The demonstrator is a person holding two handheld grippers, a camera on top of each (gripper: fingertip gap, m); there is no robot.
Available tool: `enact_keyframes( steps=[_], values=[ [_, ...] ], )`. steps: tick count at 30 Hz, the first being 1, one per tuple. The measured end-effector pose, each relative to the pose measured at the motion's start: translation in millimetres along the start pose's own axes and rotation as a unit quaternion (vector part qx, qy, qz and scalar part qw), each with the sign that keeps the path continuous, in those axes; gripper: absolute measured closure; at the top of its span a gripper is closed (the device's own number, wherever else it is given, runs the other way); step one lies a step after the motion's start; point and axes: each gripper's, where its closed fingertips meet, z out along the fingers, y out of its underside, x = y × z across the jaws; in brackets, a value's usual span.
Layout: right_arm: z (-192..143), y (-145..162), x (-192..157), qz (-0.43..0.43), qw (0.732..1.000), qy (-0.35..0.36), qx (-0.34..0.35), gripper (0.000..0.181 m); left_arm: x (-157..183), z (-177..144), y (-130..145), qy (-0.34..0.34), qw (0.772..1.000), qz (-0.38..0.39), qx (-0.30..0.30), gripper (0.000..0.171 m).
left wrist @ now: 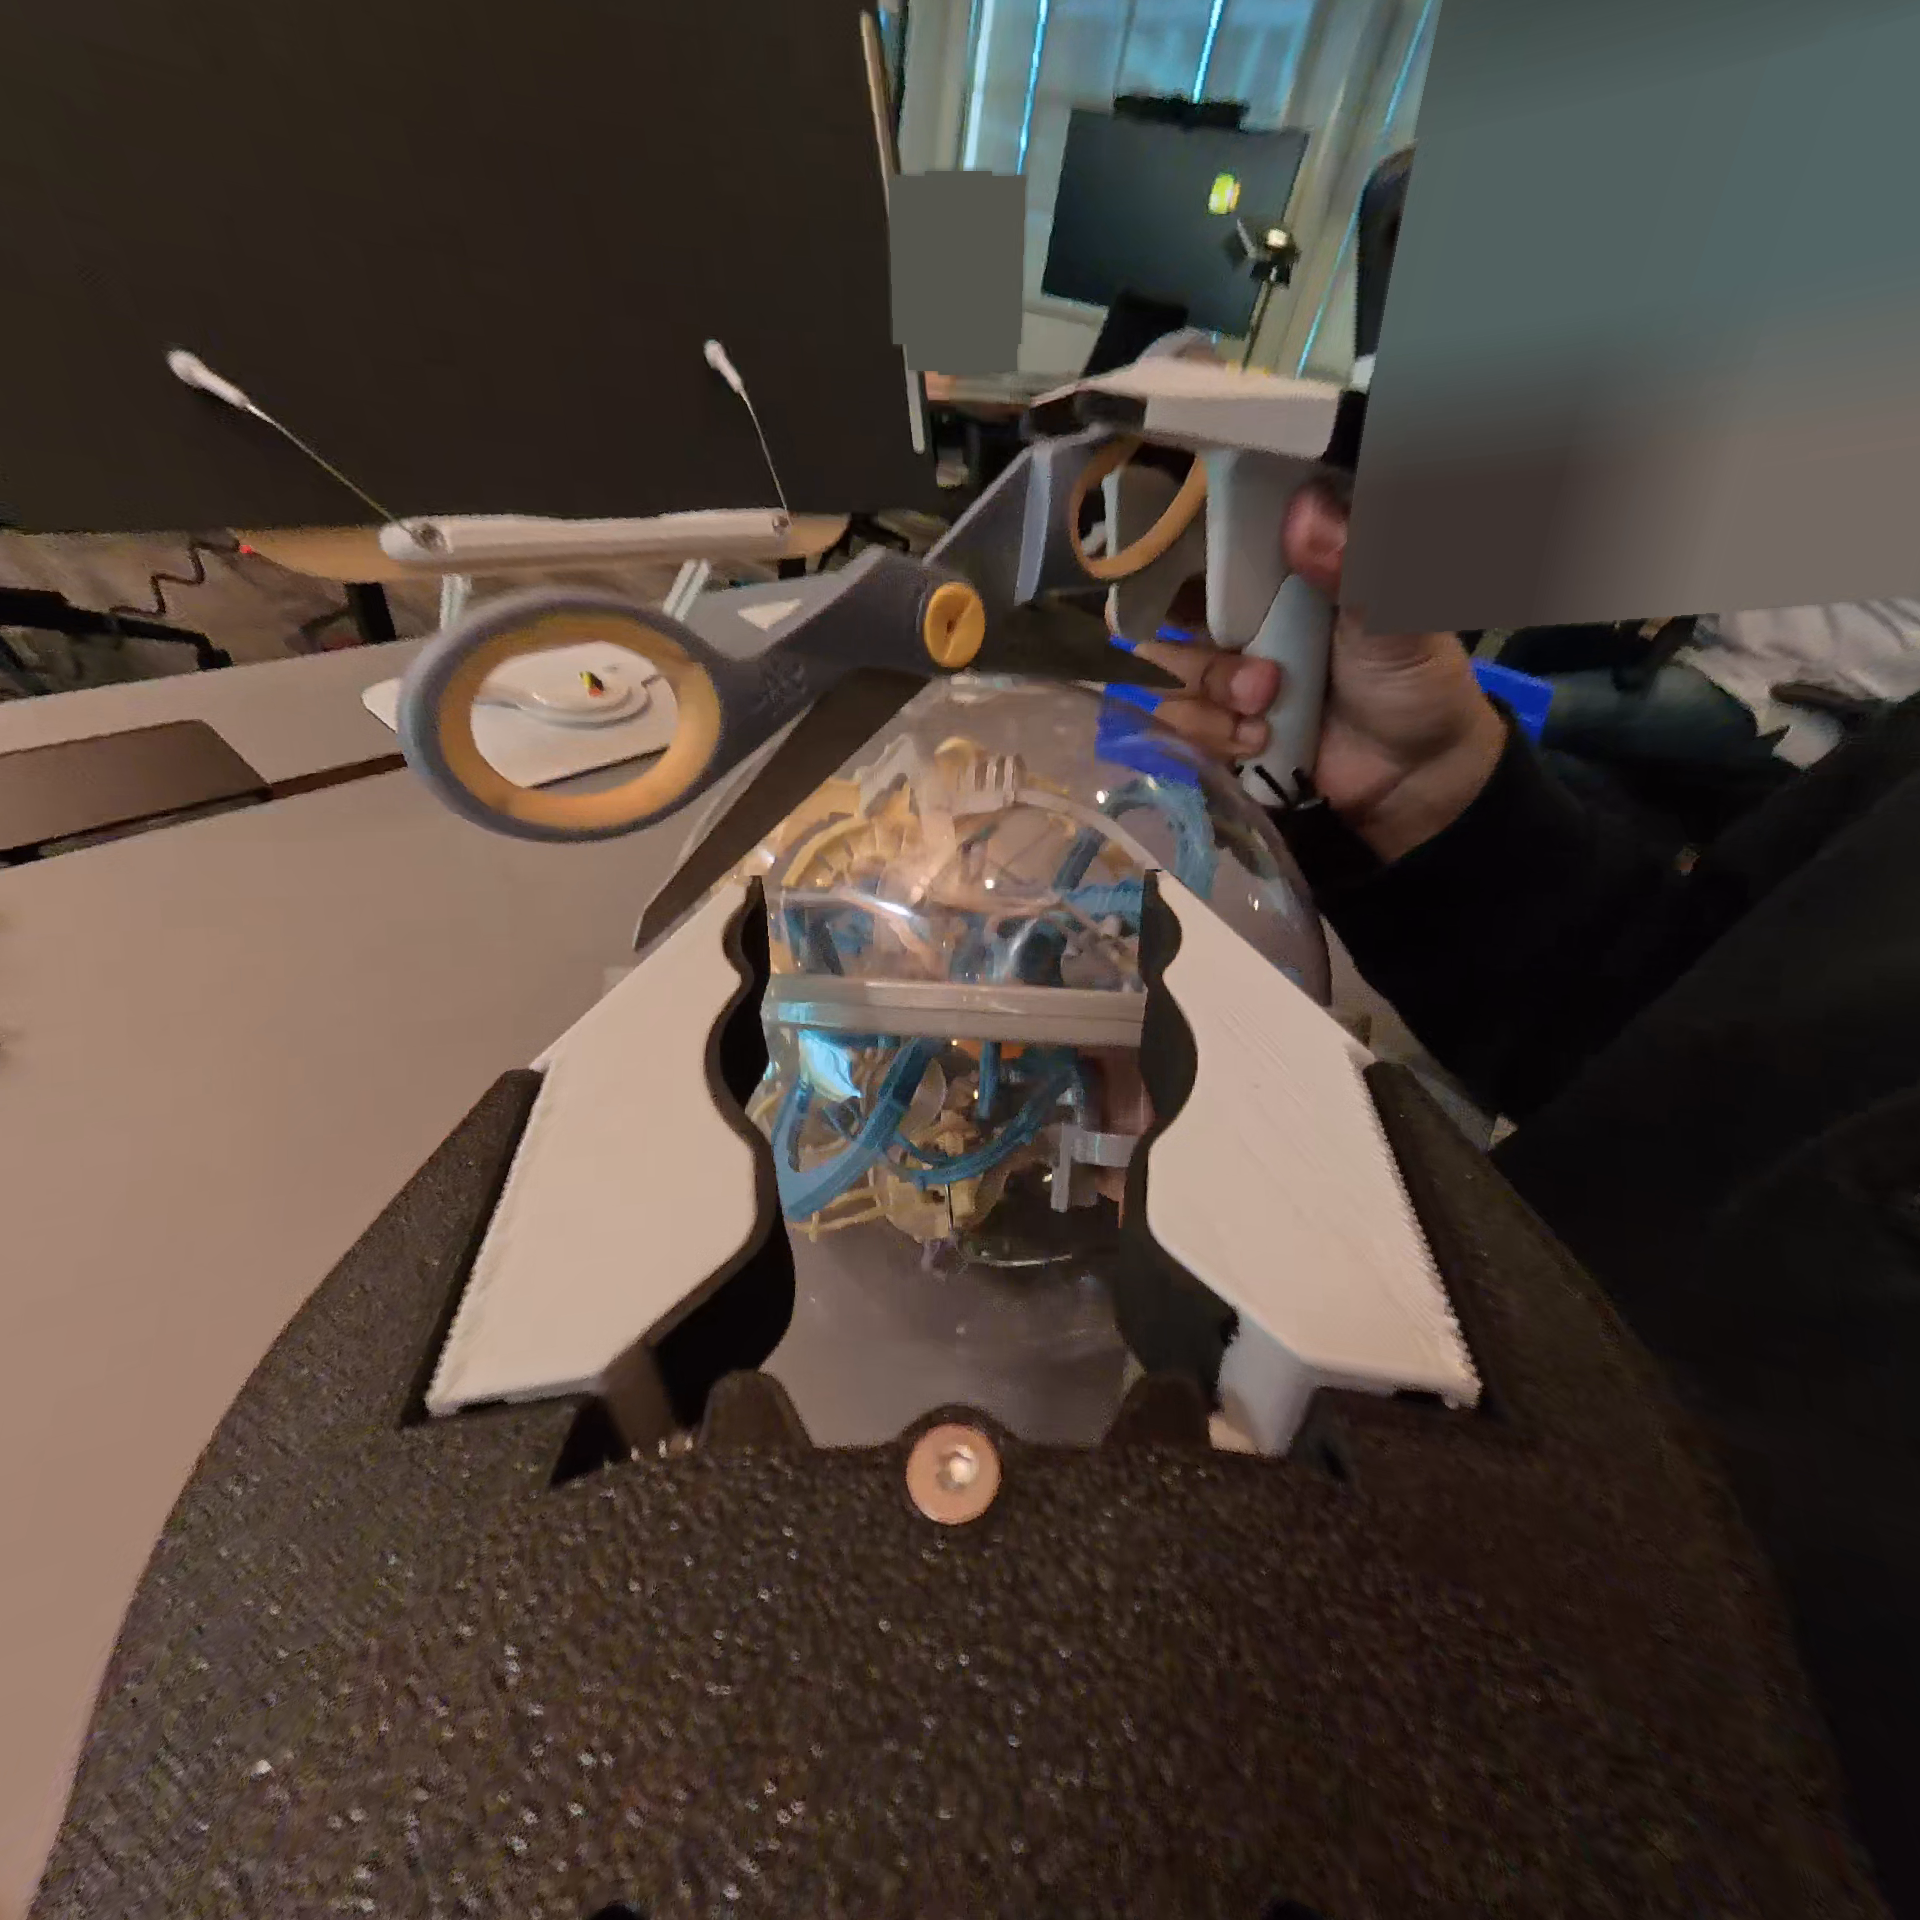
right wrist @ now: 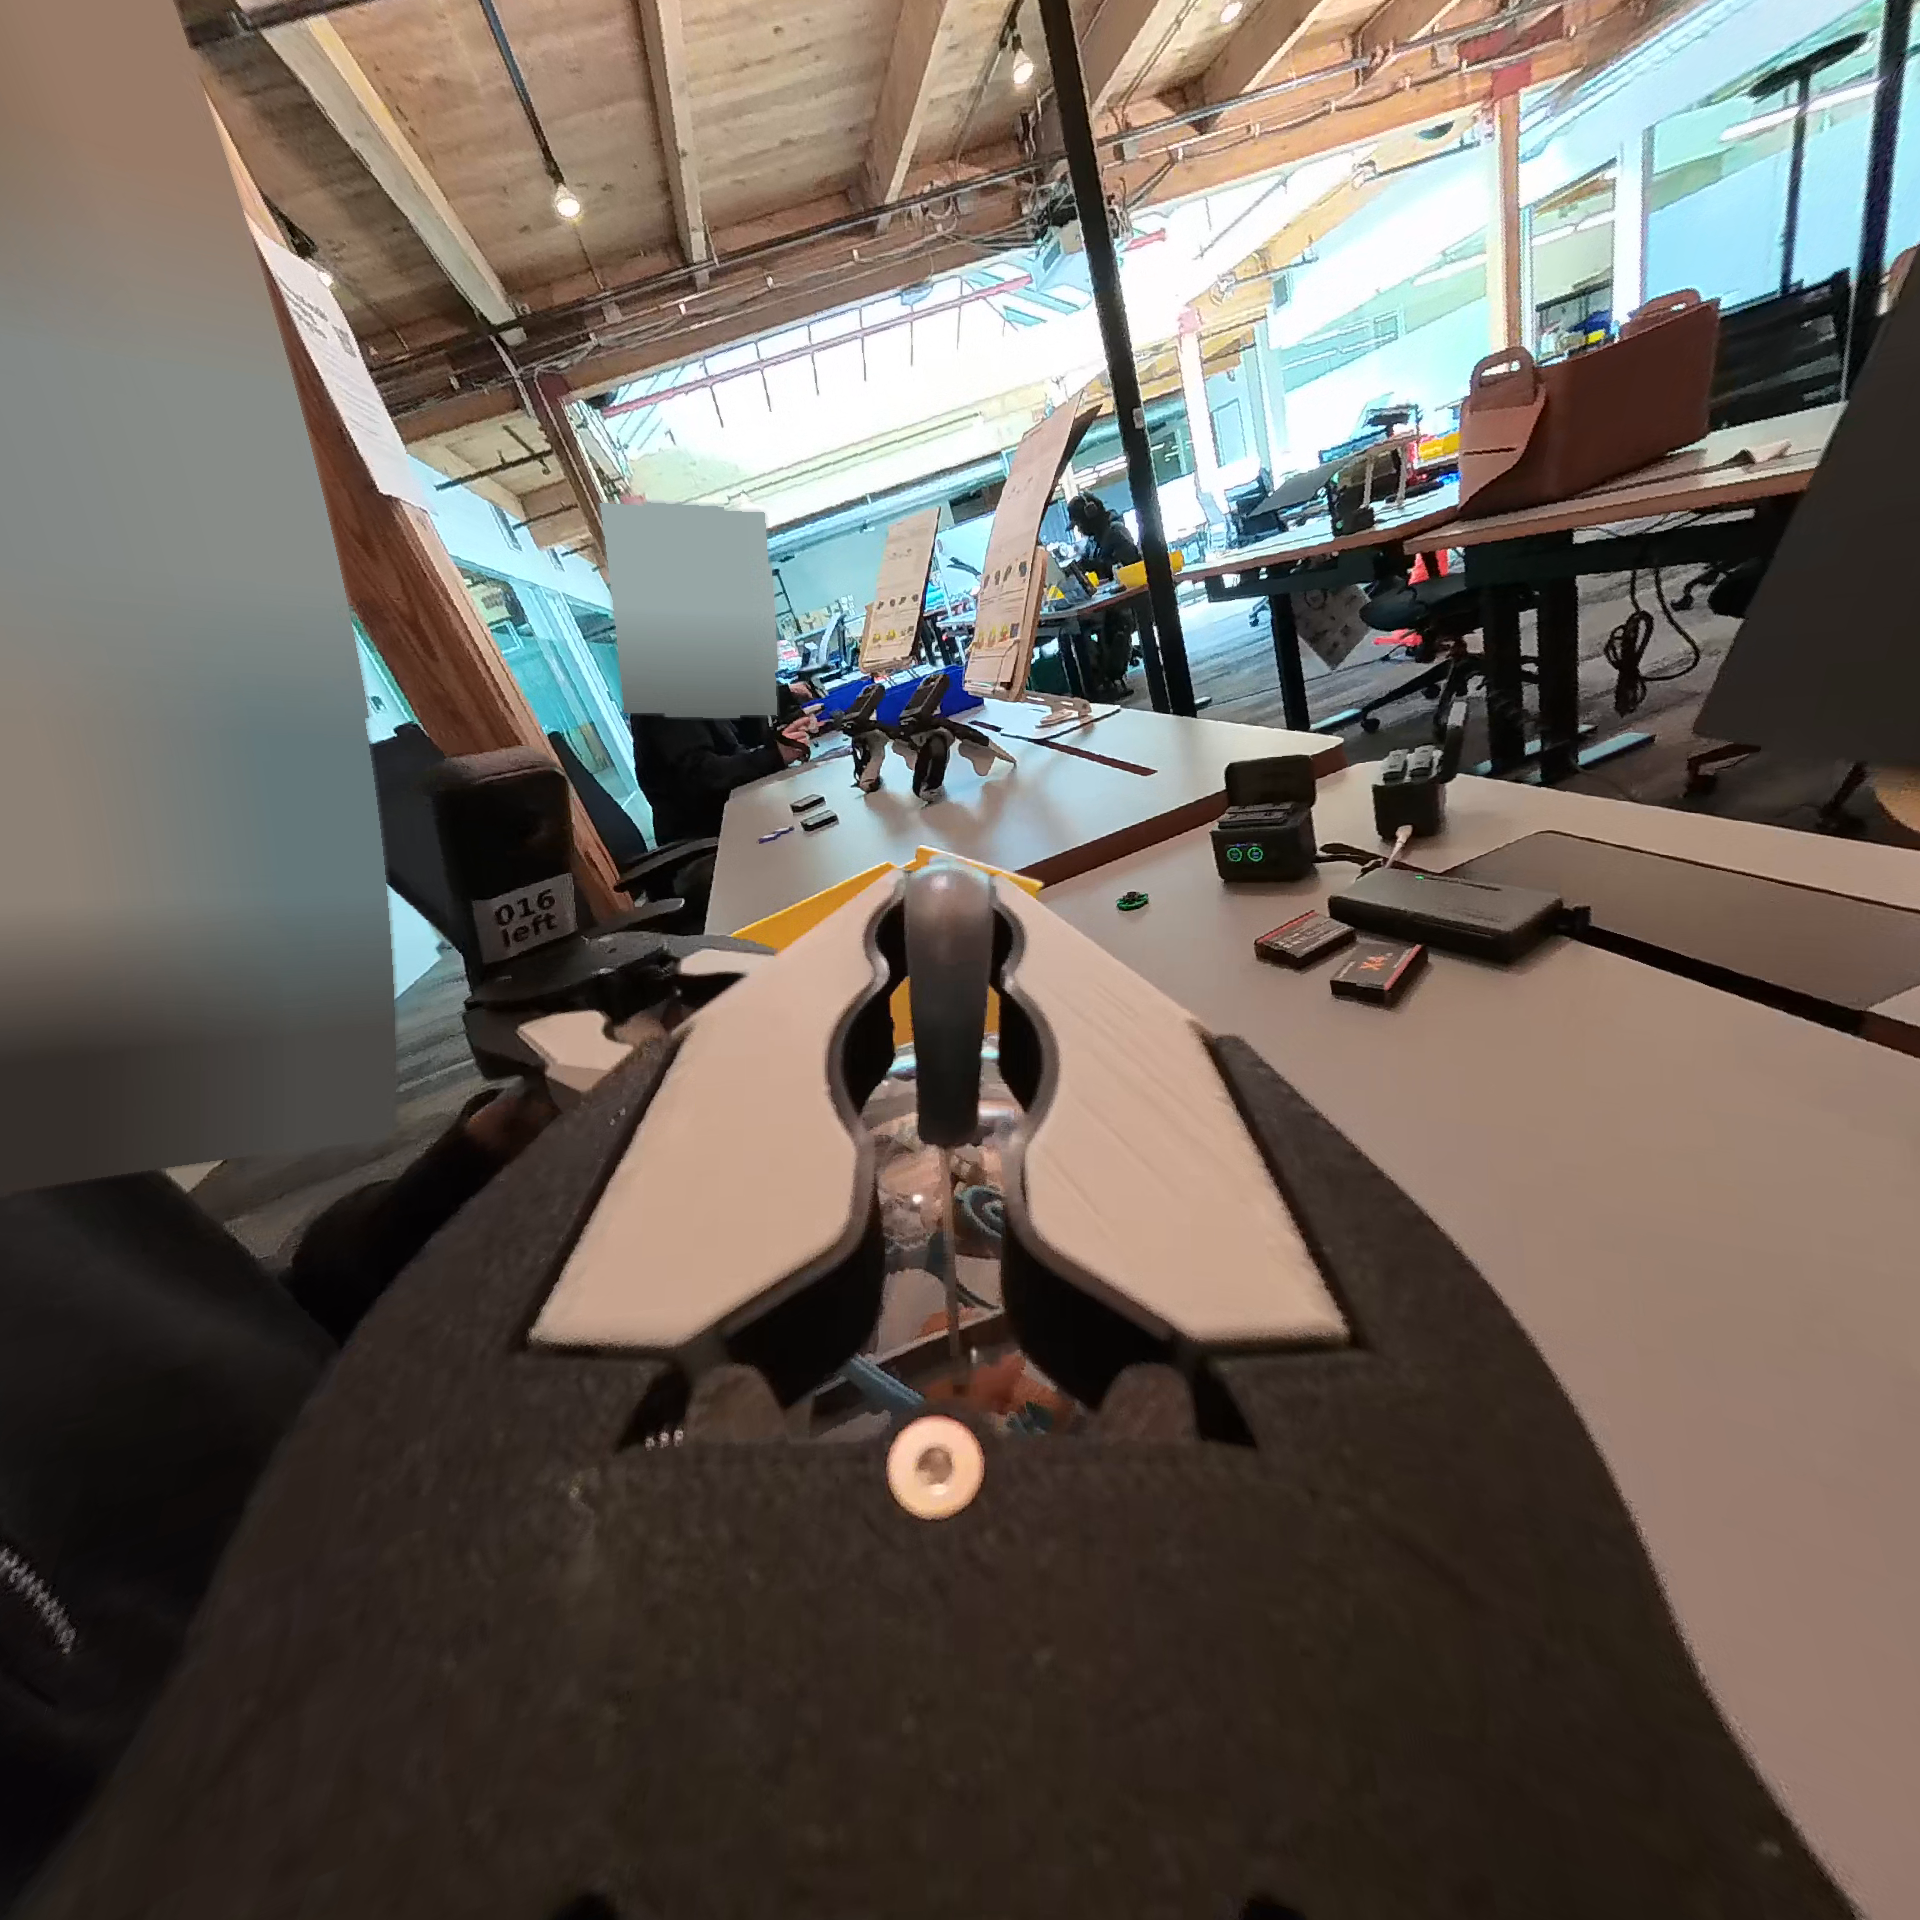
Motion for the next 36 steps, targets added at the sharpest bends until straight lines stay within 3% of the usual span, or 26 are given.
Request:
enact_keyframes(
  steps=[7, 11, 15, 19, 24, 26, 28, 31, 34, 36],
  values=[
    [-15.1, -3.0, -6.3, -0.037, 0.999, 0.012, 0.021, 0.17, 14.3, 7.8, 5.2, 0.004, 1.0, -0.007, 0.012, 0.107],
    [-32.6, -27.7, -10.6, -0.049, 0.997, 0.017, 0.062, 0.17, 16.2, 9.1, 4.4, -0.006, 1.0, -0.005, 0.009, 0.111],
    [-59.2, -37.1, -5.5, -0.041, 0.997, 0.033, 0.049, 0.17, 17.0, 11.1, 3.7, -0.016, 1.0, -0.007, 0.013, 0.112],
    [-82.1, -21.0, -2.9, -0.044, 0.997, 0.069, 0.002, 0.17, 13.3, 14.5, 1.4, -0.03, 0.999, -0.016, 0.021, 0.117],
    [-106.1, -2.8, -7.3, -0.029, 0.994, 0.094, -0.039, 0.17, 13.9, 18.1, -1.2, -0.027, 0.999, -0.015, 0.028, 0.135],
    [-117.1, -0.9, -7.2, -0.017, 0.993, 0.102, -0.058, 0.171, 15.3, 22.1, -2.7, -0.031, 0.999, -0.008, 0.03, 0.148],
    [-125.2, 8.6, -1.5, -0.026, 0.987, 0.129, -0.09, 0.181, 6.5, 23.4, -3.3, -0.074, 0.997, 0.022, 0.032, 0.171],
    [-128.7, 19.0, -2.4, -0.034, 0.984, 0.134, -0.115, 0.181, -8.0, 21.0, -3.4, -0.148, 0.985, 0.088, 0.025, 0.171],
    [-125.9, 26.4, 3.5, -0.043, 0.981, 0.148, -0.117, 0.181, 0.9, 25.3, -4.9, -0.102, 0.993, 0.043, 0.031, 0.171],
    [-126.4, 45.0, 18.5, -0.074, 0.971, 0.183, -0.137, 0.181, -2.6, 26.4, -5.5, -0.112, 0.992, 0.046, 0.036, 0.171]
  ],
)
